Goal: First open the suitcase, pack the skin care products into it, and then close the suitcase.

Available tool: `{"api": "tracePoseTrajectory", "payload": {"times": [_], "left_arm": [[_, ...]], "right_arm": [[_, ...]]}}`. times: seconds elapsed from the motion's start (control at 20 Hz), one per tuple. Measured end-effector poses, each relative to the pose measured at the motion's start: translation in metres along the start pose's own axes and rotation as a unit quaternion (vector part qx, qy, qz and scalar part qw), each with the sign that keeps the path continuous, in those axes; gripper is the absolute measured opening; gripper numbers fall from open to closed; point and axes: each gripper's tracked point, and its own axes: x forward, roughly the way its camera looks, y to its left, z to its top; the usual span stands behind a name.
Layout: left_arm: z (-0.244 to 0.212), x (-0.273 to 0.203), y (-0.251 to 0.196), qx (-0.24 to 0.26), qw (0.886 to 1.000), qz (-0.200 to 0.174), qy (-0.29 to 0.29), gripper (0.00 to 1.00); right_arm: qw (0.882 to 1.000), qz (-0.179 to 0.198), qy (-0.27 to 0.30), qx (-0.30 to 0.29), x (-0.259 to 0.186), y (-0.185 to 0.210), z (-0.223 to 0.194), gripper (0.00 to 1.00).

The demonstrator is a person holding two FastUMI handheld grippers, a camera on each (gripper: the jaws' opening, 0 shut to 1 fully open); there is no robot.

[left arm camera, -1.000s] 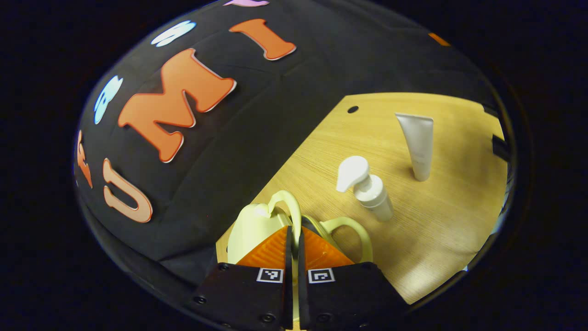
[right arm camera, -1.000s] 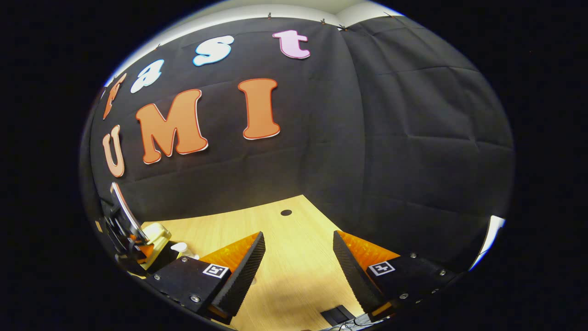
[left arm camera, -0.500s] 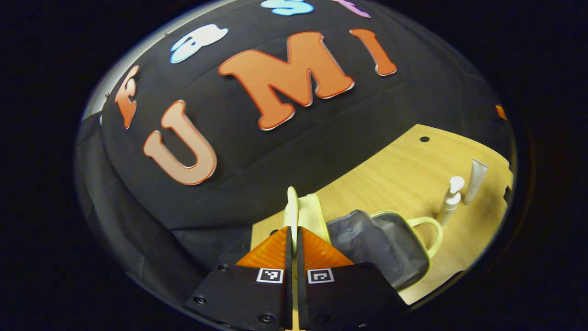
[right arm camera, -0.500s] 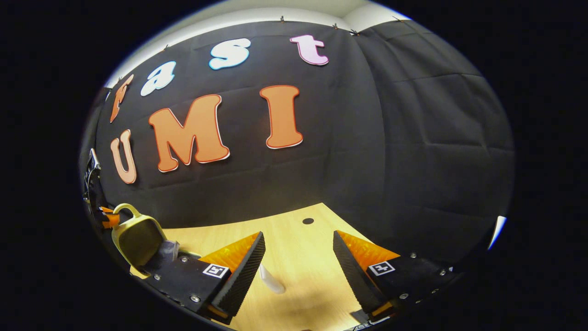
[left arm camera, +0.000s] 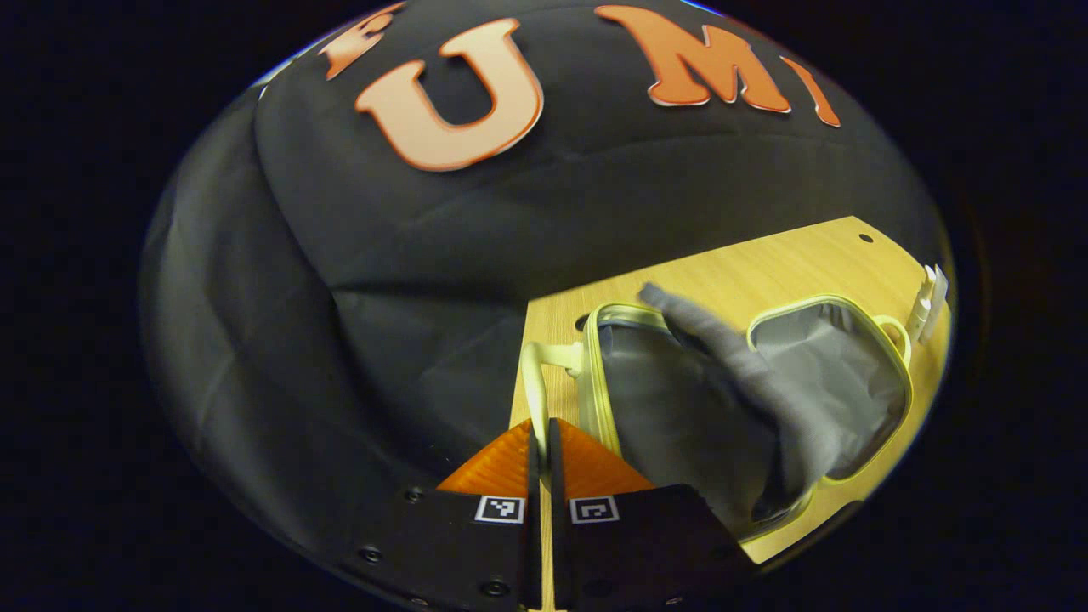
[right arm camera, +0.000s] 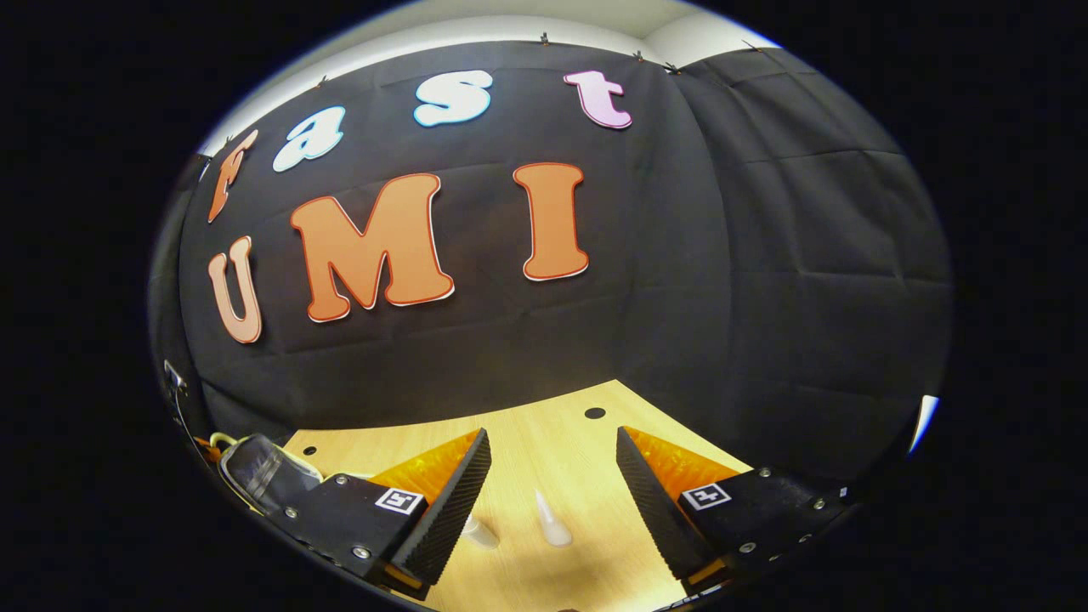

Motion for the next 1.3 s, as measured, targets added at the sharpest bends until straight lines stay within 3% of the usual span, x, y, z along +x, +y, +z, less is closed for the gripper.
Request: {"api": "tracePoseTrajectory", "payload": {"times": [0.3,0.4,0.45,0.5,0.55,0.6,0.75,0.8,0.85,0.9,0.95,1.05,1.15,1.3], "left_arm": [[-0.04,0.015,-0.02,-0.091,0.991,-0.071,0.062,0.05],[-0.042,0.017,-0.022,-0.105,0.989,-0.074,0.071,0.05],[-0.049,0.021,-0.02,-0.102,0.989,-0.065,0.08,0.1],[-0.053,0.018,-0.013,-0.094,0.99,-0.047,0.089,0.16],[-0.051,0.015,-0.007,-0.084,0.992,-0.034,0.085,0.35],[-0.047,0.013,-0.001,-0.076,0.994,-0.022,0.078,0.42],[-0.016,-0.023,0.008,-0.065,0.997,0.019,0.042,1.0],[0.001,-0.038,0.005,-0.063,0.997,0.033,0.024,0.99],[0.02,-0.053,-0.001,-0.063,0.997,0.049,0.002,0.99],[0.04,-0.071,-0.008,-0.065,0.996,0.061,-0.023,0.99],[0.06,-0.089,-0.024,-0.065,0.994,0.071,-0.05,0.99],[0.099,-0.124,-0.057,-0.06,0.99,0.083,-0.093,0.99],[0.134,-0.162,-0.101,-0.059,0.987,0.08,-0.128,0.99],[0.178,-0.209,-0.186,-0.048,0.979,0.048,-0.19,0.99]], "right_arm": [[1.0,-0.014,-0.007,-0.017,-0.008,0.019,-0.003,0.95],[1.0,-0.01,-0.002,-0.02,-0.01,0.022,-0.006,0.95],[1.0,-0.008,-0.001,-0.02,-0.01,0.023,-0.006,1.0],[1.0,-0.008,-0.002,-0.02,-0.01,0.021,-0.006,0.95],[1.0,-0.008,-0.002,-0.017,-0.01,0.019,-0.005,0.95],[1.0,-0.007,-0.002,-0.014,-0.008,0.015,-0.005,0.95],[1.0,-0.003,0.004,-0.009,-0.003,0.001,-0.004,0.95],[1.0,0.0,0.004,-0.008,0.0,-0.004,-0.002,1.0],[1.0,0.003,0.006,-0.009,0.003,-0.01,-0.001,0.95],[1.0,0.007,0.007,-0.009,0.006,-0.015,0.0,1.0],[1.0,0.013,0.008,-0.01,0.008,-0.018,0.001,0.95],[1.0,0.026,0.011,-0.012,0.016,-0.027,0.004,0.95],[0.999,0.039,0.015,-0.012,0.02,-0.033,0.003,1.0],[0.998,0.056,0.019,-0.021,0.025,-0.043,-0.003,0.95]]}}
